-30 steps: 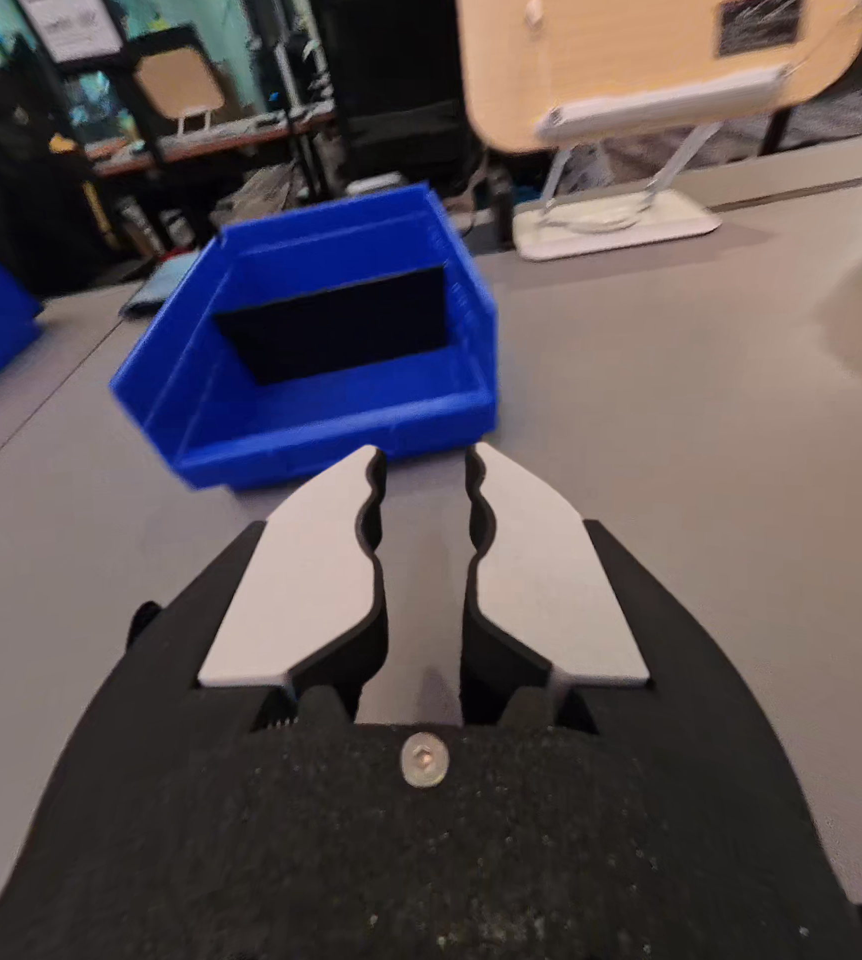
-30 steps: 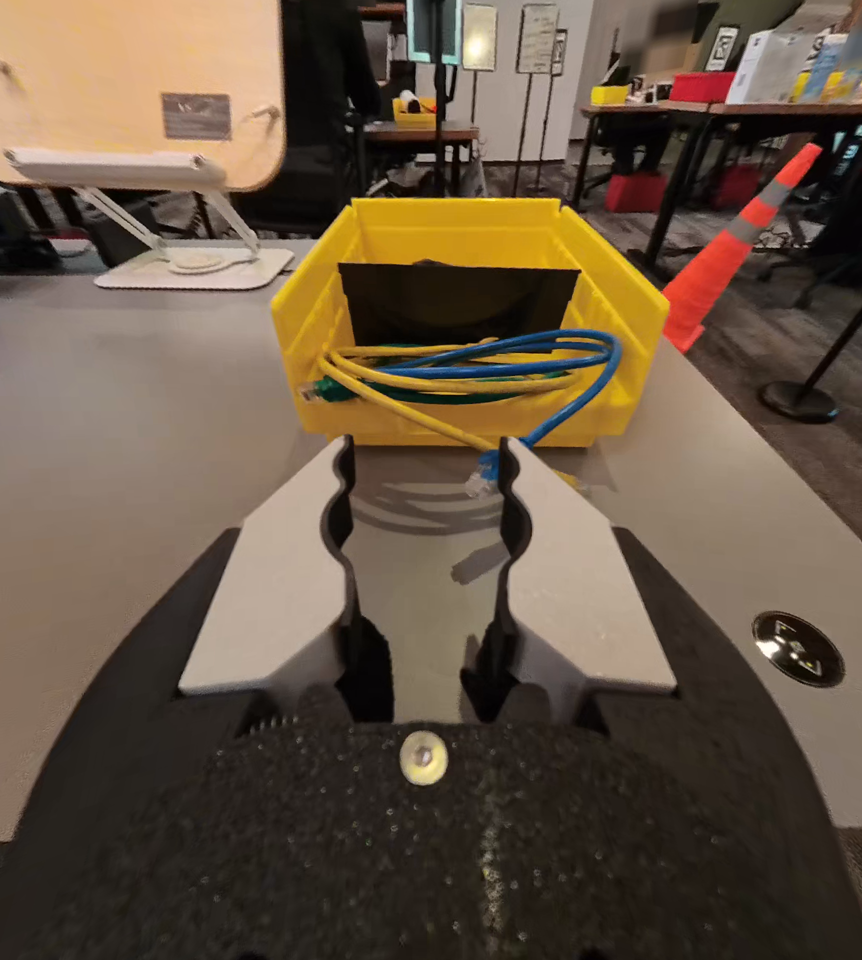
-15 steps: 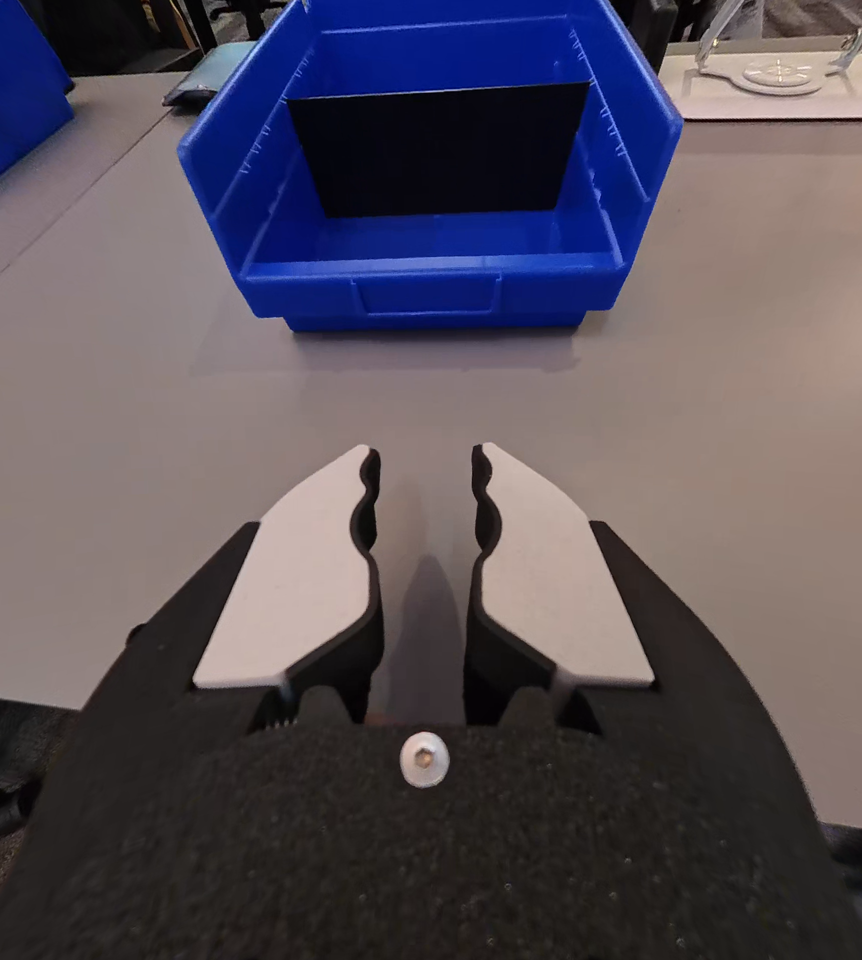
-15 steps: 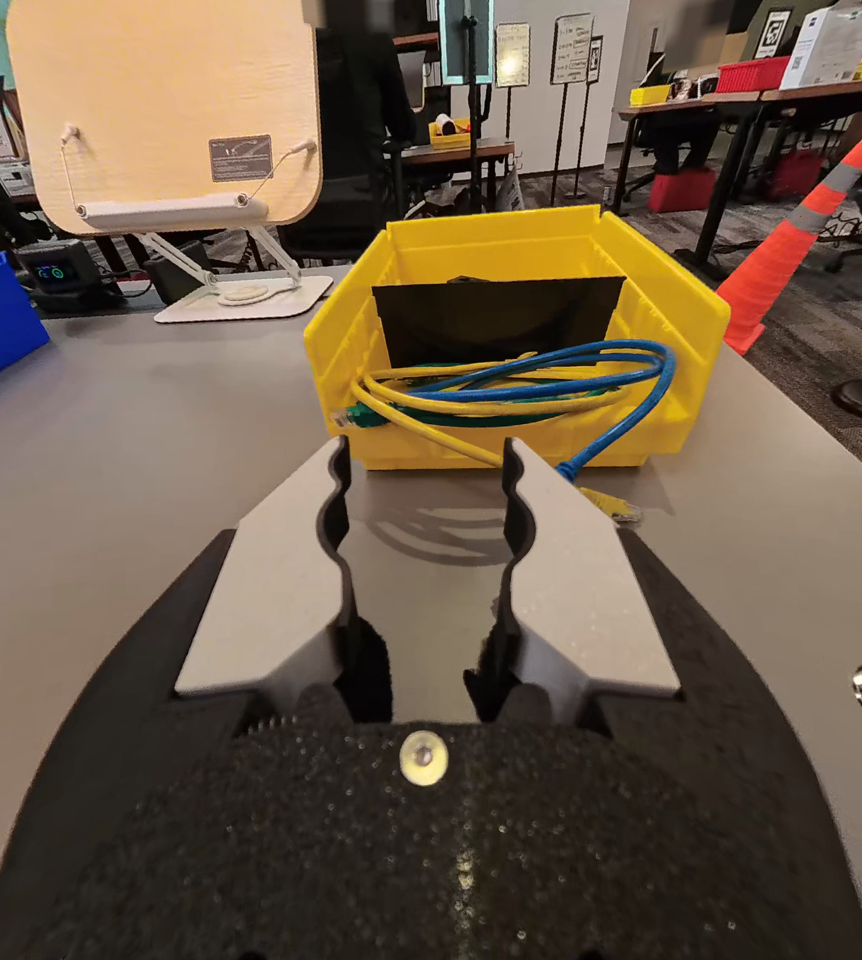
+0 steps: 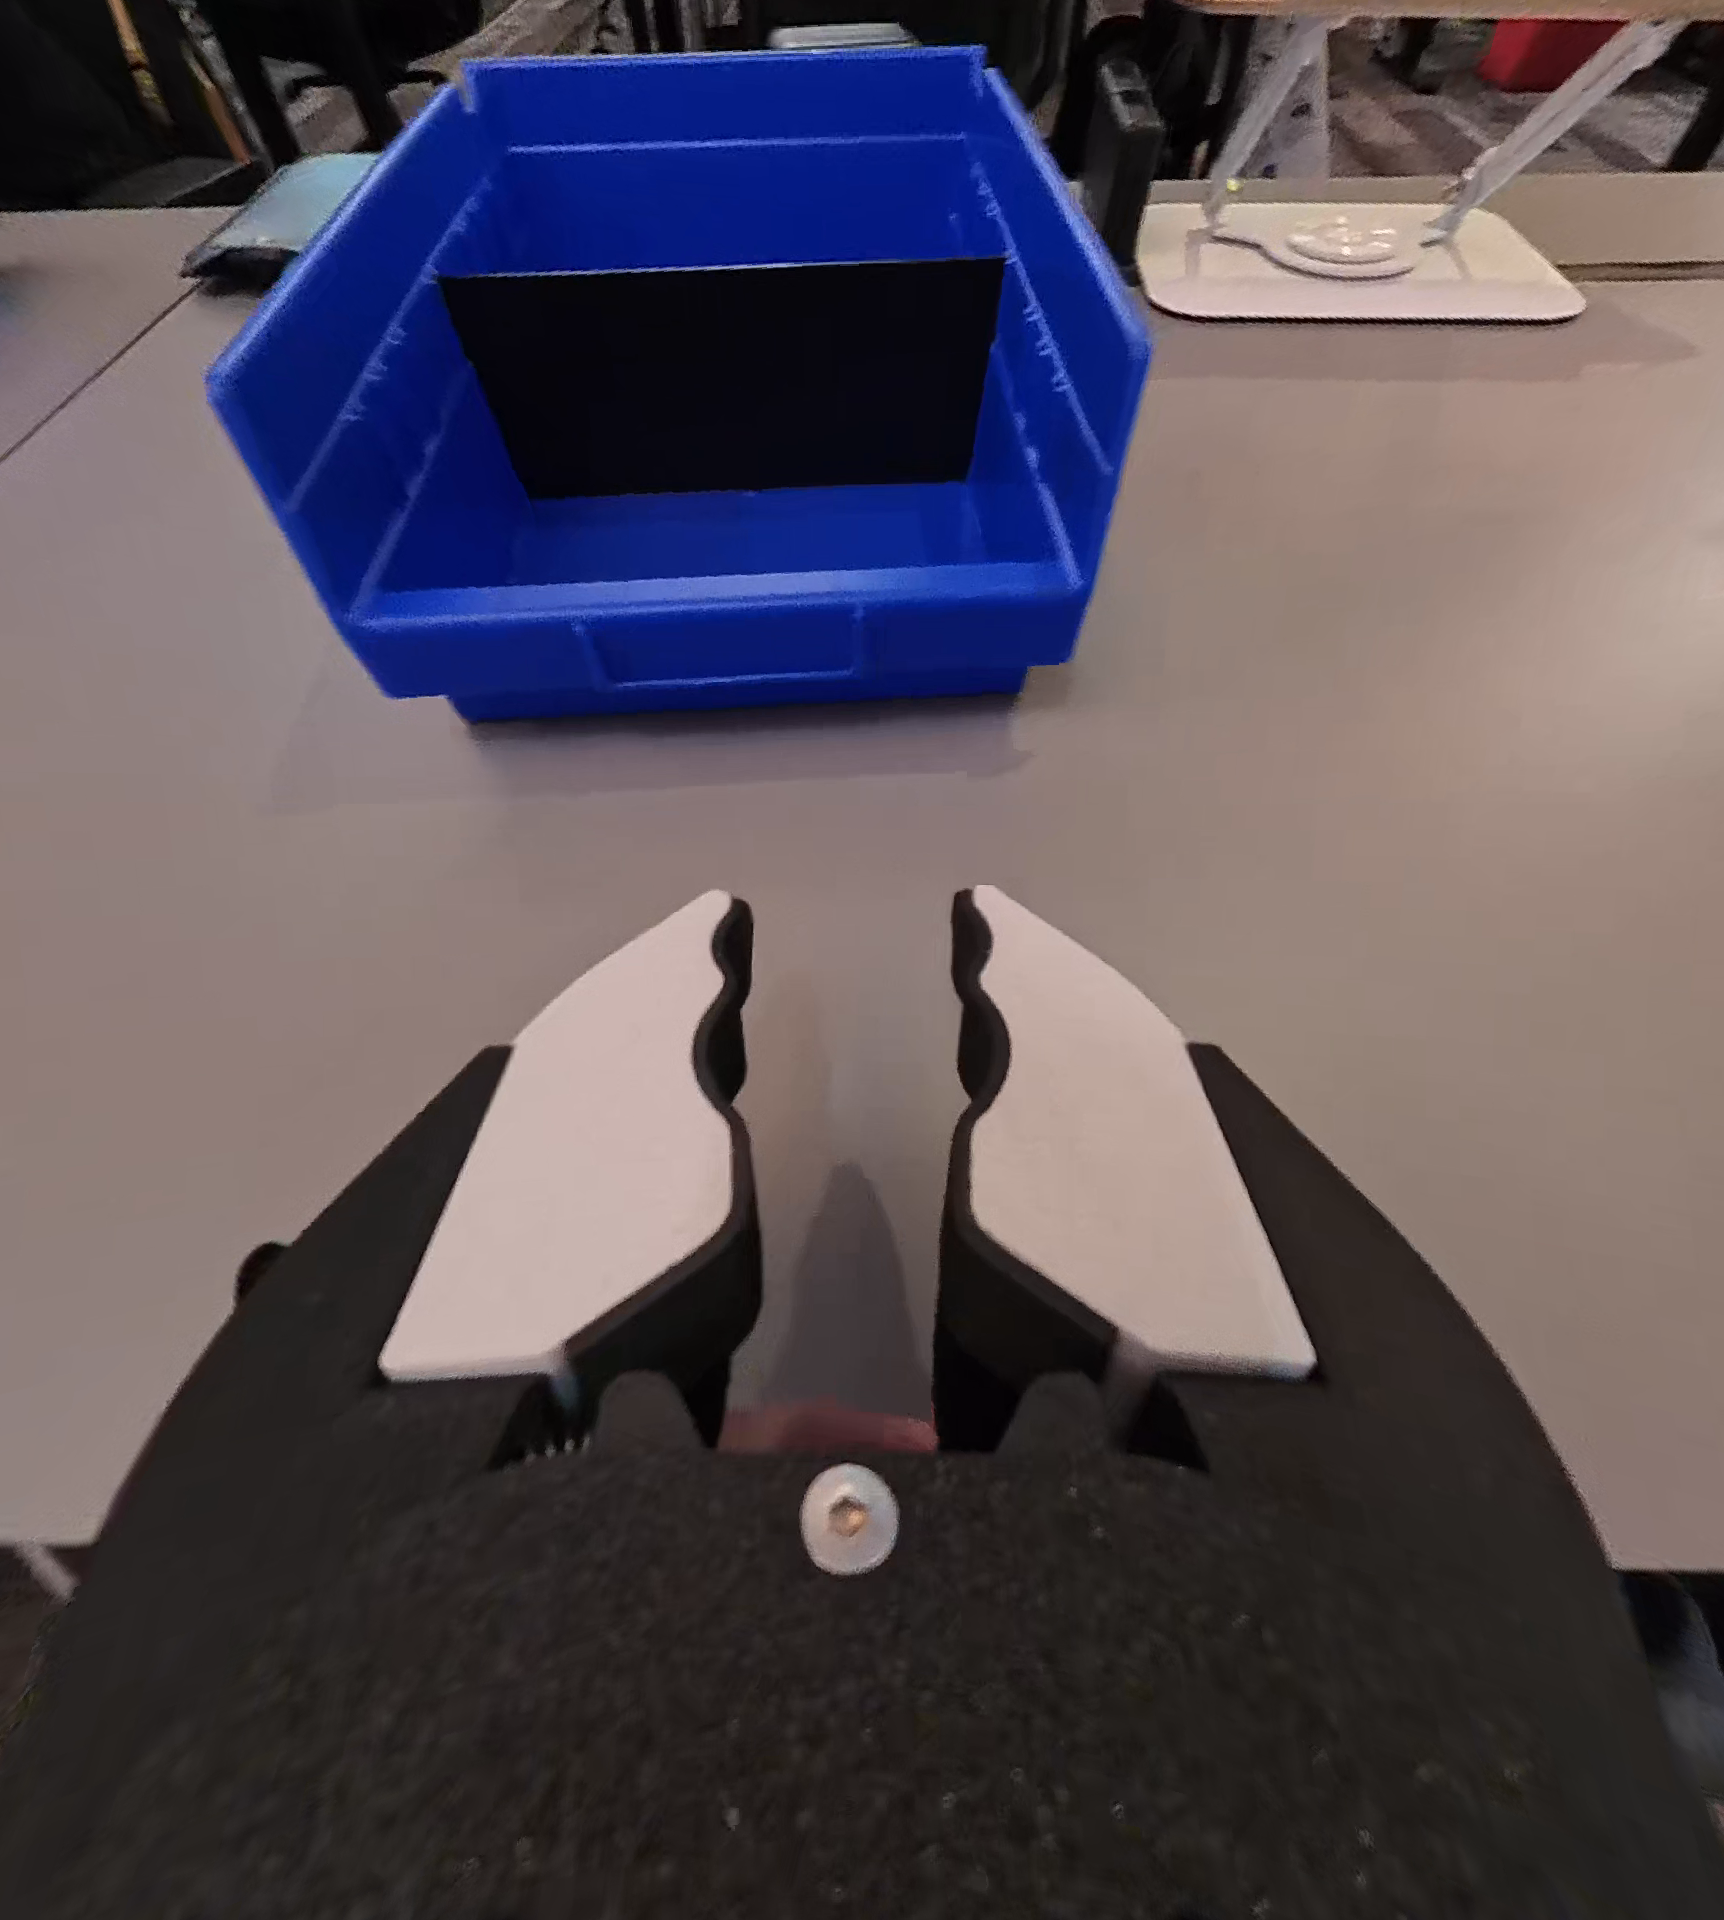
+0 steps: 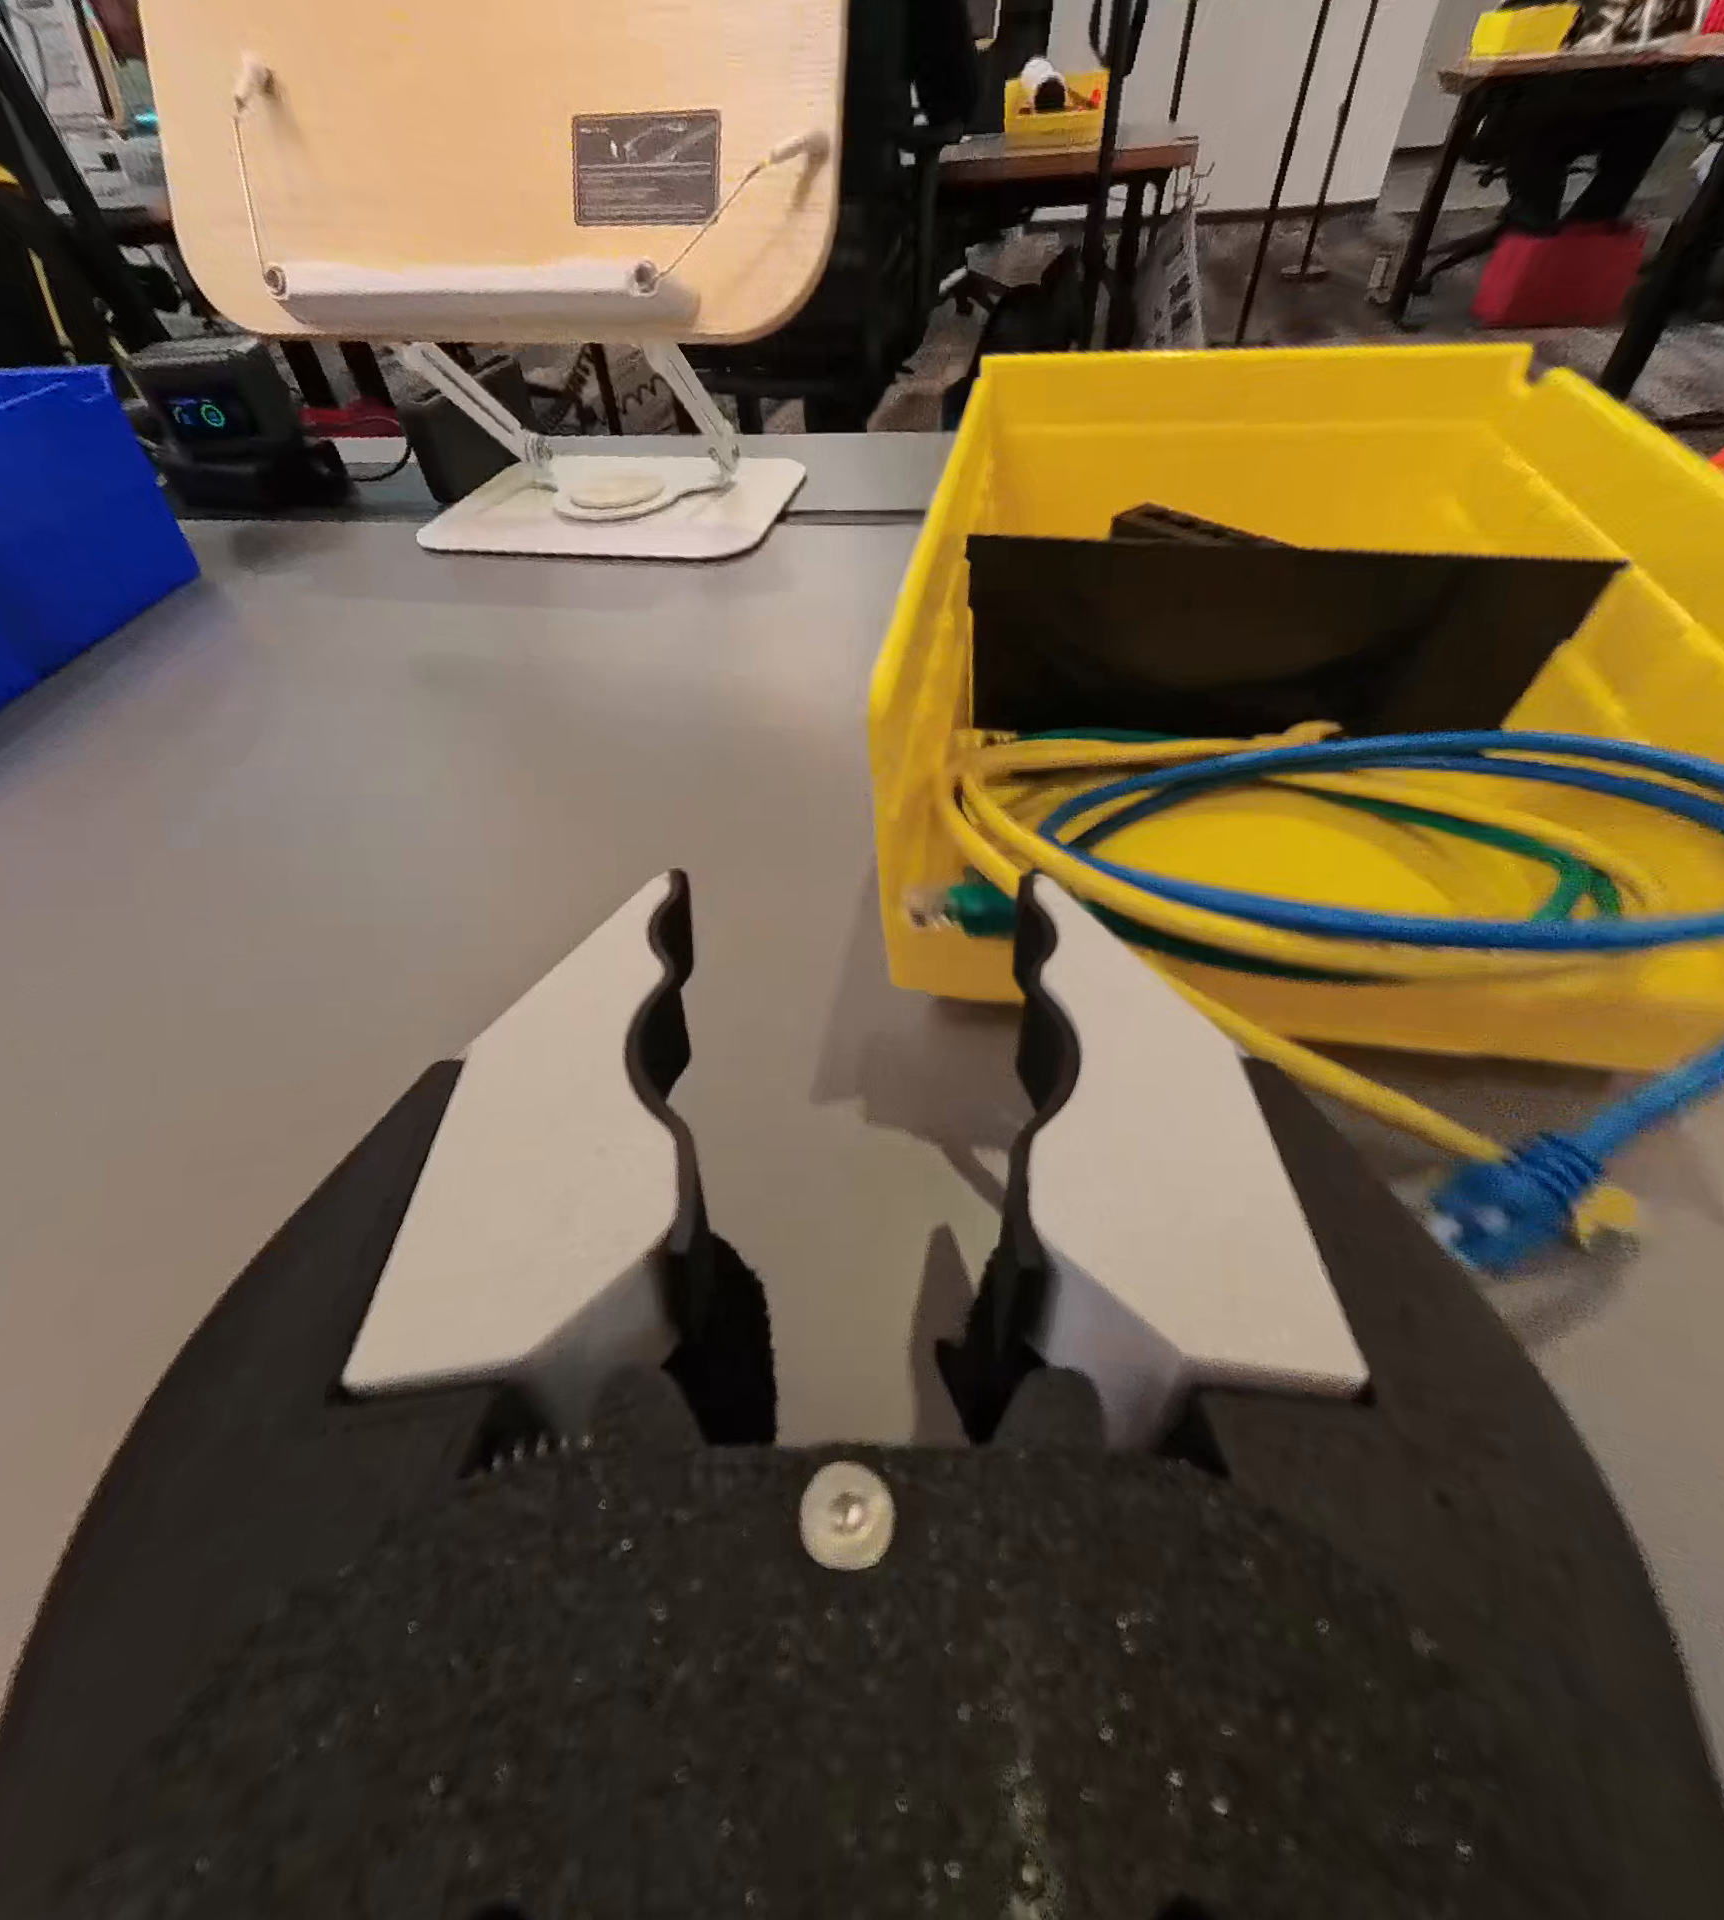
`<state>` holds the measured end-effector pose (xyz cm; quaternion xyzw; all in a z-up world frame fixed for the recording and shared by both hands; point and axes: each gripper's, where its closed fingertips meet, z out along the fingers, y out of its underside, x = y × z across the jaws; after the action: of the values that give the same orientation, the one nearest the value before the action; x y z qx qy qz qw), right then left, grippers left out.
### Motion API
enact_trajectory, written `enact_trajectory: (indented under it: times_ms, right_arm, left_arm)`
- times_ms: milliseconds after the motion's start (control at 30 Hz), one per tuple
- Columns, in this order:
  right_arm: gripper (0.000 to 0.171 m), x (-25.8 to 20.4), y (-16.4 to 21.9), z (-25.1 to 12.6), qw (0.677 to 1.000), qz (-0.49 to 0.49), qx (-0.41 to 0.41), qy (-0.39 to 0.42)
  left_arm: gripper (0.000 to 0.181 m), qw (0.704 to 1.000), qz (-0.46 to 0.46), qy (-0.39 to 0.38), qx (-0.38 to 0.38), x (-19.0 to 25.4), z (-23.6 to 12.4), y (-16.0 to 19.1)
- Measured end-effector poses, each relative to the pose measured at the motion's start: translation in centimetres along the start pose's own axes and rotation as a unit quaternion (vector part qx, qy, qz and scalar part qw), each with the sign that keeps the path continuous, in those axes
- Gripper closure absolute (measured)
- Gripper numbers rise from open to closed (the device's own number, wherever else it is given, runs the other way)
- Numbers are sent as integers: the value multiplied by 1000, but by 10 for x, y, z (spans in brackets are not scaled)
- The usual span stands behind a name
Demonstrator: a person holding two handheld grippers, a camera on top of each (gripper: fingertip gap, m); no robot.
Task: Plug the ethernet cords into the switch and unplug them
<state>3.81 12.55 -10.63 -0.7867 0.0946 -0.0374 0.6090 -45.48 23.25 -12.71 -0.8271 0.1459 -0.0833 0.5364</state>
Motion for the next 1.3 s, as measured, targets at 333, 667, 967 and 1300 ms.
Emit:
enact_trajectory:
  times_ms: [333, 667, 967, 1300]
  right_arm:
    - [105, -39, -6, 50, 998, -40, -32, 21]
    - [132, 73, -79, -35, 988, 44, 98, 110]
    - [167, 118, 26, -5, 984, 63, -59, 155]
    - [169, 36, -11, -1, 986, 33, -31, 162]
  left_arm:
    - [117, 978, 80, 190, -14, 148, 30, -9]
    - [113, 920, 148, 364, -2, 399, 71, -71]
    - [165, 932, 142, 329, -55, 435, 97, -52]
    - [175, 960, 160, 231, 11, 347, 85, -88]
